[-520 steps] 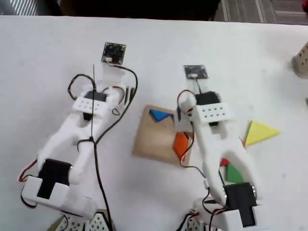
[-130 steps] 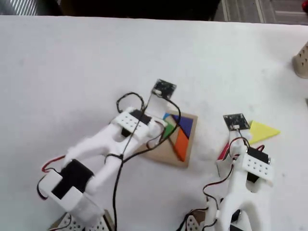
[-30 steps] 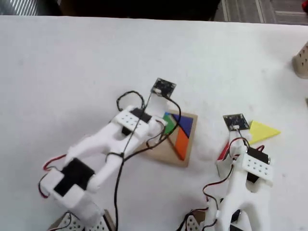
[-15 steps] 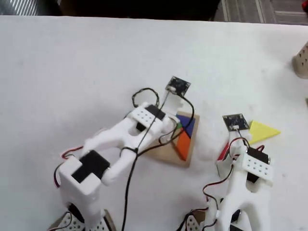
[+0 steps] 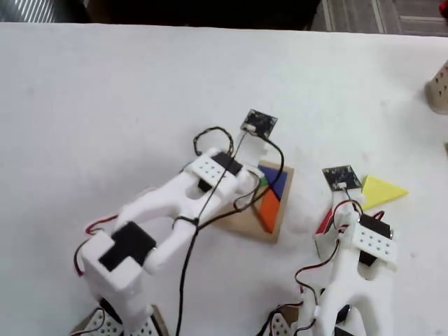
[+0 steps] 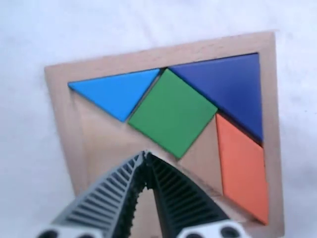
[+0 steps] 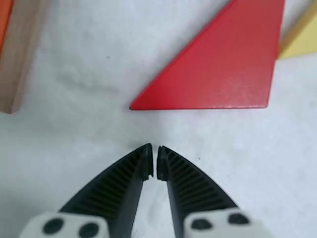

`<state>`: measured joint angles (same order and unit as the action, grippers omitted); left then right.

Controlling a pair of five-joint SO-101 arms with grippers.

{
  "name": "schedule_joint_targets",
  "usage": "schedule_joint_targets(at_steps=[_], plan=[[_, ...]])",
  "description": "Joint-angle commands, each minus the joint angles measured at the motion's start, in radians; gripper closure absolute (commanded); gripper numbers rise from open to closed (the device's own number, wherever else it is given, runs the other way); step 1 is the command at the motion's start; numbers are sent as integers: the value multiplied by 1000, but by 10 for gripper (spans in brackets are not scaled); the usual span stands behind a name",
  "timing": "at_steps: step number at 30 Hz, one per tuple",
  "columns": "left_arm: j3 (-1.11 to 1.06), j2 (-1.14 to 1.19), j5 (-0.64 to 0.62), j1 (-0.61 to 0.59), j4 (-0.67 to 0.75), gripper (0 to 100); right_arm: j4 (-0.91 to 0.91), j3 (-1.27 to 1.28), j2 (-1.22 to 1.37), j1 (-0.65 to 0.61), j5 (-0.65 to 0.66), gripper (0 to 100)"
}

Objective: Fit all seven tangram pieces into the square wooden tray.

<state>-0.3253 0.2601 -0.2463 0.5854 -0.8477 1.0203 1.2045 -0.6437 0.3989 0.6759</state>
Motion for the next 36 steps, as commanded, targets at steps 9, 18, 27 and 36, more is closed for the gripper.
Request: schedule_joint_targets(at_steps=[9, 18, 27, 36], plan=[[-176, -153, -6, 122, 106, 980, -13, -5, -28, 5, 9, 979], [-172, -90, -15, 142, 253, 980, -13, -5, -28, 4, 9, 979], [-95, -44, -15, 145, 166, 980, -13, -5, -28, 4, 11, 979], [-195, -216, -14, 174, 149, 980, -13, -5, -28, 4, 11, 979]])
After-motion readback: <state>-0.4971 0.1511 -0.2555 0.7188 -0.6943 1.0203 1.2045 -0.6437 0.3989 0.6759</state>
